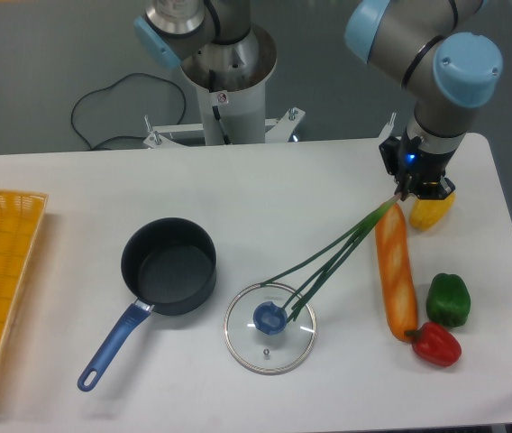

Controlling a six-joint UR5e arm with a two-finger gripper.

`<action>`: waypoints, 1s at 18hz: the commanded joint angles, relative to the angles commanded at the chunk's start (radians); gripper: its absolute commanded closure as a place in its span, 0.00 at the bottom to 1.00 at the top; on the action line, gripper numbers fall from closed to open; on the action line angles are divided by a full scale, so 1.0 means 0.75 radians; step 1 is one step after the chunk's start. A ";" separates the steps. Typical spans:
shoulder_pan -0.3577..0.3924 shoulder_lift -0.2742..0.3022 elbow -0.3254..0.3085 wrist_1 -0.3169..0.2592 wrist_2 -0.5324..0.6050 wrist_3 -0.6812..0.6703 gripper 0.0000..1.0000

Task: Place the green onion in the pot
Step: 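Lift the grasped green onions up from the glass lid with the gripper, then carry the green onions toward the dark saucepan, lowering their tips inside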

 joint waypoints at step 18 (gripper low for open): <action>-0.084 0.278 -0.172 -0.119 0.082 -0.002 0.86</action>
